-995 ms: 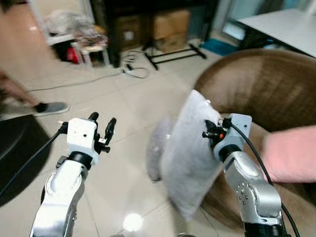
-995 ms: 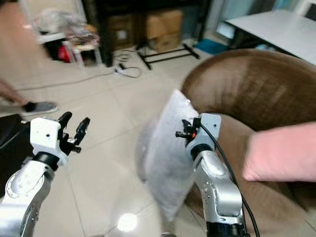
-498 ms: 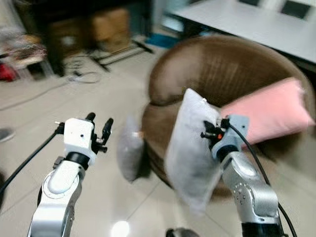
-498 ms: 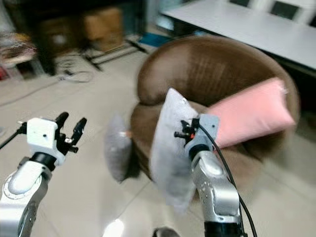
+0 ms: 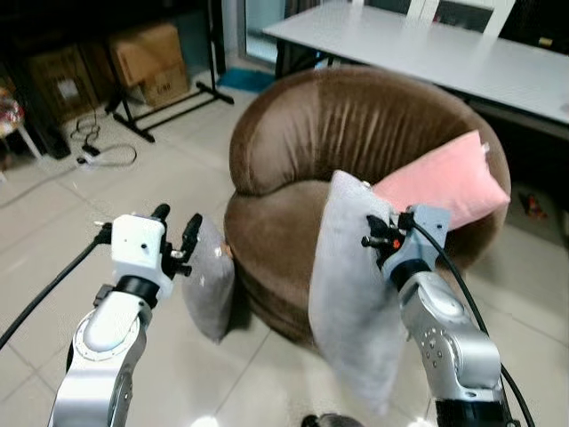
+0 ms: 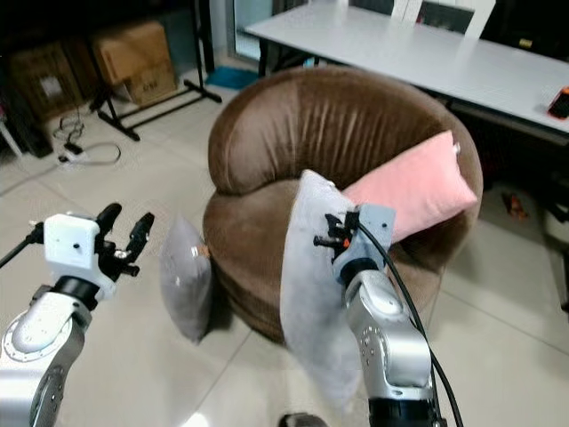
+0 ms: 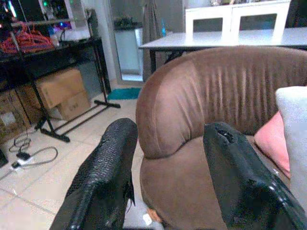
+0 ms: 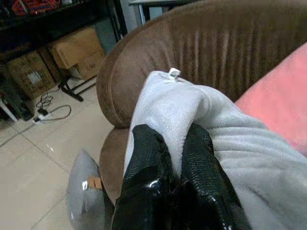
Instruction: Move the pillow to the sofa from floor
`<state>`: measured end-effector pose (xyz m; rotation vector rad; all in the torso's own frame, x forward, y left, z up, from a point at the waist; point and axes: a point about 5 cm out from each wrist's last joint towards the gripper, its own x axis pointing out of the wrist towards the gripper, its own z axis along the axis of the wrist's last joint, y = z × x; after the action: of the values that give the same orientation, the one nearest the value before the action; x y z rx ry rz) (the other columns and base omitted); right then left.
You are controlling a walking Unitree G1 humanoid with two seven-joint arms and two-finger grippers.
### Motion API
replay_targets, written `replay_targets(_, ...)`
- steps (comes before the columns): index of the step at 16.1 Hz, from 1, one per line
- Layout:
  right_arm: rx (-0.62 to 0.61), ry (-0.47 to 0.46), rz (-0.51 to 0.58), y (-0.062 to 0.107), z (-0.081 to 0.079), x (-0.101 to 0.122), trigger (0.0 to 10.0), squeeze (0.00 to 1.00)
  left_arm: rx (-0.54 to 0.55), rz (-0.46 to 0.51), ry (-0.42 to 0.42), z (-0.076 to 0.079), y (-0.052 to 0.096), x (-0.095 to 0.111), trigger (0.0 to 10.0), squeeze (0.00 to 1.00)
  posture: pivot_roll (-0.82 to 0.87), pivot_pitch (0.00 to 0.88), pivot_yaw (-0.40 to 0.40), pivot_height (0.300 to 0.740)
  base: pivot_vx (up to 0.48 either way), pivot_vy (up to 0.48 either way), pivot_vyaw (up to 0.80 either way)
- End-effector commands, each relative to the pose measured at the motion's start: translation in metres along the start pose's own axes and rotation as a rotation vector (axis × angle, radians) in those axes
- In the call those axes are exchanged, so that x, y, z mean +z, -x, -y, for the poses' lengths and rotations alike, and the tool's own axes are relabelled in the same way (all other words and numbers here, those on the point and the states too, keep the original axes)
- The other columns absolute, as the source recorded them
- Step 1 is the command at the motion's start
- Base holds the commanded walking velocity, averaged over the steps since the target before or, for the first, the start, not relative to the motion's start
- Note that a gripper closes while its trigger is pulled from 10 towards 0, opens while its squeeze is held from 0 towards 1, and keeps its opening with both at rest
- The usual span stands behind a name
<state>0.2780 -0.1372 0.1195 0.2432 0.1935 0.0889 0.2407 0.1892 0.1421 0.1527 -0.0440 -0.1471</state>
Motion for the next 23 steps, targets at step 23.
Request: replay_targets(23,0.062,0.014,0.084,-0.0058,-0.0096,0.0146,10.0,0.0,-0.047,0.009,-0.017,0.0026,-0.001,0.0028,10.0,0.0,0.03,0.0,-0.026,0.74,0.317,0.0,-0.31)
